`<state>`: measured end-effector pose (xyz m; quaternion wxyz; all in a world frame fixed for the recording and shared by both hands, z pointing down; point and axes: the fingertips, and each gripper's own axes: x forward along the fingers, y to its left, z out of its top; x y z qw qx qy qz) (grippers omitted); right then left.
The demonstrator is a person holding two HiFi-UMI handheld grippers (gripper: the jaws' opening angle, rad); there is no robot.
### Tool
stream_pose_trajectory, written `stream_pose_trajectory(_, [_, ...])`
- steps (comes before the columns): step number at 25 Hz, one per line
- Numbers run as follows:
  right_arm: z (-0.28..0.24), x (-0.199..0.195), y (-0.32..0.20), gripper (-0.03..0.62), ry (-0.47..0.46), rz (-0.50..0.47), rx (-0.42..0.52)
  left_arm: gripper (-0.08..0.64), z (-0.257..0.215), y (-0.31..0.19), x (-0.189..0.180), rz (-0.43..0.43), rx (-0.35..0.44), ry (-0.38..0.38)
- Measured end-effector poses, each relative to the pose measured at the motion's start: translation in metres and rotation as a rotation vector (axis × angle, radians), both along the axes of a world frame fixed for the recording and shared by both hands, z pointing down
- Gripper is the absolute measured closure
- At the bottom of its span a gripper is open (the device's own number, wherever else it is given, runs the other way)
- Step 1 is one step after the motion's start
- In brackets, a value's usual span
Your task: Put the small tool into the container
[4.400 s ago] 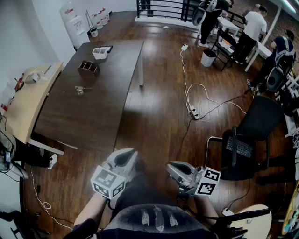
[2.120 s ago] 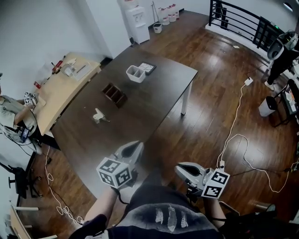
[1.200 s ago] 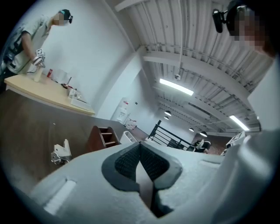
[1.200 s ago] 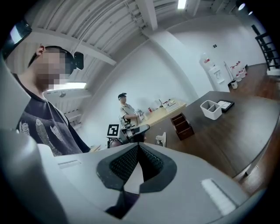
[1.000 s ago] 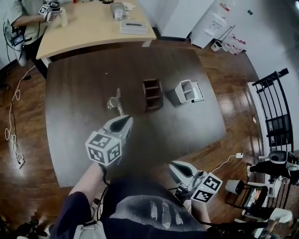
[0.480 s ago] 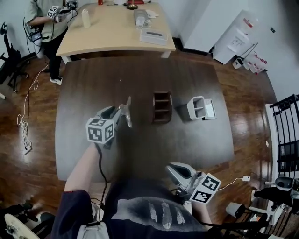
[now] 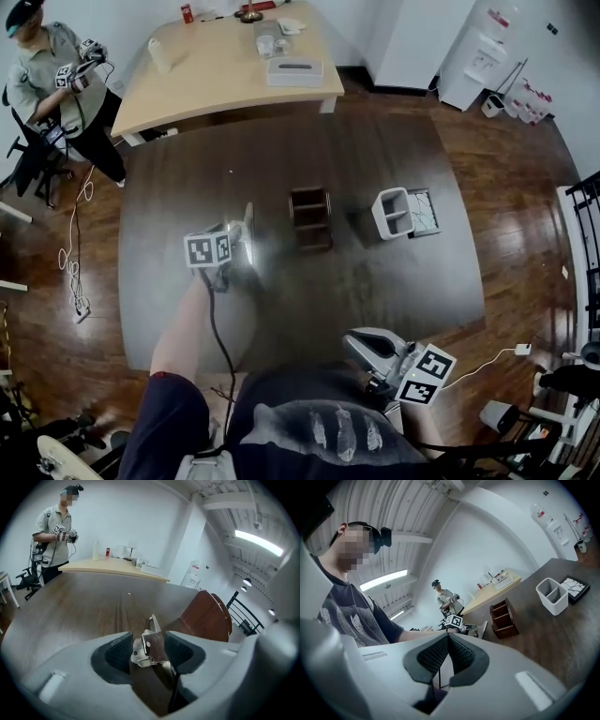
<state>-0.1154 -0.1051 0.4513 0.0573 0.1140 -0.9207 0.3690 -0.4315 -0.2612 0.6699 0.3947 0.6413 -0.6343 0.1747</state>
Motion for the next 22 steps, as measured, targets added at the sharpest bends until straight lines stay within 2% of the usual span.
stream_pose_trajectory(5, [0.002, 0.006, -0.012, 0.592, 0.009, 0.006, -0.002, 0.36, 0.012, -0.002, 0.001, 0.005, -0.063, 0.024])
stream_pose_trajectory(8, [0.002, -0.001, -0.015, 0.592, 0.019, -0.003, 0.0, 0.444, 0.014, -0.002, 0.003, 0.0, -0.062, 0.069])
stream_pose_trajectory(11, [0.002, -0.008, -0.014, 0.592, 0.026, -0.017, -0.001, 0.462, 0.011, -0.001, 0.005, -0.022, -0.055, 0.128])
stream_pose_trajectory(14, [0.002, -0.016, -0.013, 0.592, 0.025, -0.031, 0.001, 0.501, 0.004, -0.002, 0.008, -0.038, -0.015, 0.185])
stream_pose_trajectory(17, [0.002, -0.02, -0.012, 0.592, 0.025, -0.037, 0.008, 0.545, -0.005, -0.001, 0.01, -0.051, 0.026, 0.209])
stream_pose_trajectory(20, [0.003, -0.022, -0.013, 0.592, 0.036, -0.035, 0.017, 0.549, -0.016, 0.0, 0.012, -0.066, 0.059, 0.232])
stream_pose_trajectory(22, [0.004, -0.021, -0.013, 0.592, 0.039, -0.033, 0.016, 0.551, -0.033, 0.0, 0.014, -0.078, 0.11, 0.248])
